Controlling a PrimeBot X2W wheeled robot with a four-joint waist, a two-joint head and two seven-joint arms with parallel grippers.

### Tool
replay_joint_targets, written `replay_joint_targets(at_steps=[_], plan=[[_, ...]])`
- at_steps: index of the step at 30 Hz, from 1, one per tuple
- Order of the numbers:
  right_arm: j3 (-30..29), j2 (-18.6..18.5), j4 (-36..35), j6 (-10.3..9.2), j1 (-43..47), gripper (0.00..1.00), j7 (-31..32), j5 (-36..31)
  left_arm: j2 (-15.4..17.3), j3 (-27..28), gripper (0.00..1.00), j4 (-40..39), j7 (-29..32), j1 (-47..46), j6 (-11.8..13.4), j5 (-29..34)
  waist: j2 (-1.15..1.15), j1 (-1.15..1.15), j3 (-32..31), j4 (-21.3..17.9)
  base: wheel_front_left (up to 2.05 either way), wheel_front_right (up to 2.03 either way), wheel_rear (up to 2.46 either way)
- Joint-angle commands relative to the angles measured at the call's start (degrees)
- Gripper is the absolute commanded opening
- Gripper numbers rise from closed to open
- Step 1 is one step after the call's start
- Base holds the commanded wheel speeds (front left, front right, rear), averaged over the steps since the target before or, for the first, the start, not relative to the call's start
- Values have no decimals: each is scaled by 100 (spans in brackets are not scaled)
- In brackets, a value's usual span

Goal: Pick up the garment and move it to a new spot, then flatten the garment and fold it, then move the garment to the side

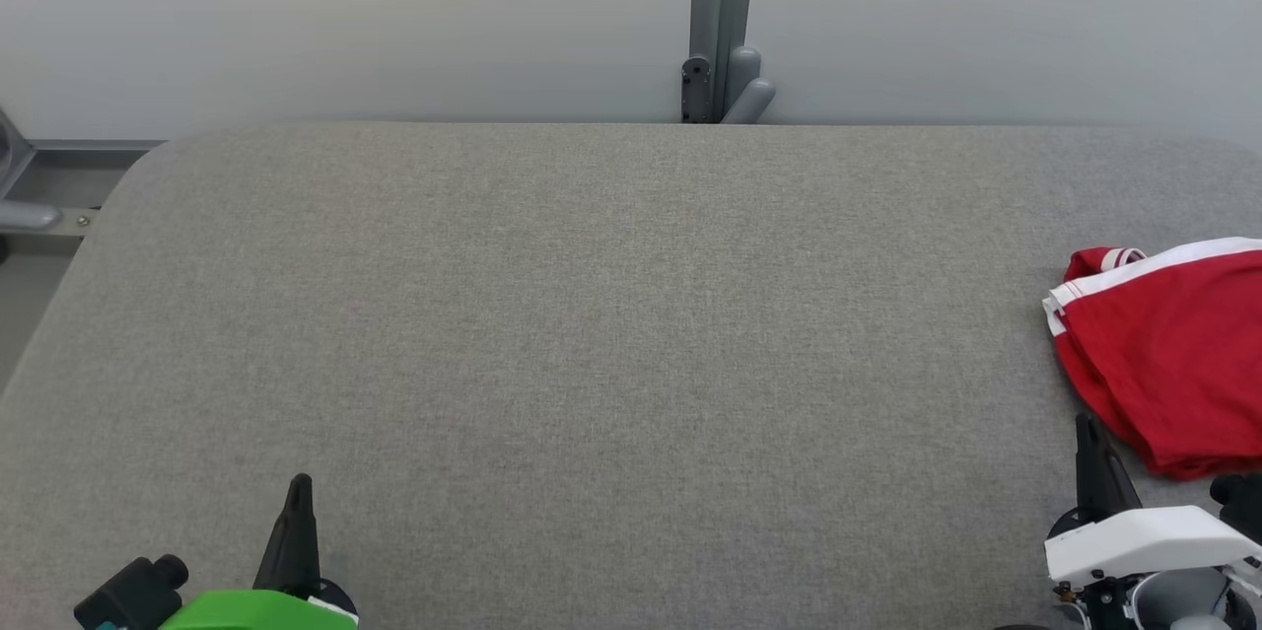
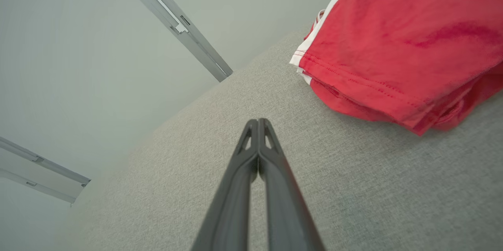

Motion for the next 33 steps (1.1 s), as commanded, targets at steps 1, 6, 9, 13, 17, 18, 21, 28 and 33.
replay_joint_targets(at_steps=[1, 6, 9, 13, 17, 18, 21, 28, 33], plan=[[19, -56, -87, -2, -129, 0, 46, 248, 19, 44, 0, -99, 39, -168, -9, -218, 0, 0, 1, -11, 0, 0, 0], [56, -63, -92, -3, -172, 0, 141, 684, 10, 91, 0, -113, 134, -226, -11, -569, 0, 0, 6, -47, 0, 0, 0], [70, -66, -93, -3, -187, 0, 178, 857, 6, 111, 0, -120, 171, -252, -11, -709, 0, 0, 7, -62, 0, 0, 0], [97, -69, -97, -3, -215, 0, 248, 1188, -3, 148, 0, -128, 245, -288, -12, -970, 0, 0, 11, -91, 0, 0, 0], [123, -72, -99, -3, -245, 0, 319, 1504, -11, 183, 0, -138, 315, -333, -13, -1234, 0, 0, 14, -120, 0, 0, 0], [129, -73, -100, -3, -255, 0, 331, 1584, -13, 191, 0, -140, 333, -343, -14, -1285, 0, 0, 15, -127, 0, 0, 0], [147, -77, -103, -3, -277, 0, 382, 1810, -20, 215, 0, -146, 384, -374, -14, -1475, 0, 0, 17, -148, 0, 0, 0], [189, -85, -105, -4, -317, 0, 491, 2319, -35, 275, 0, -162, 499, -444, -16, -1884, 0, 0, 23, -199, 0, 0, 0], [217, -89, -108, -4, -350, 0, 568, 2660, -46, 318, 0, -171, 575, -482, -17, -2150, 0, 0, 27, -235, 0, 0, 0]])
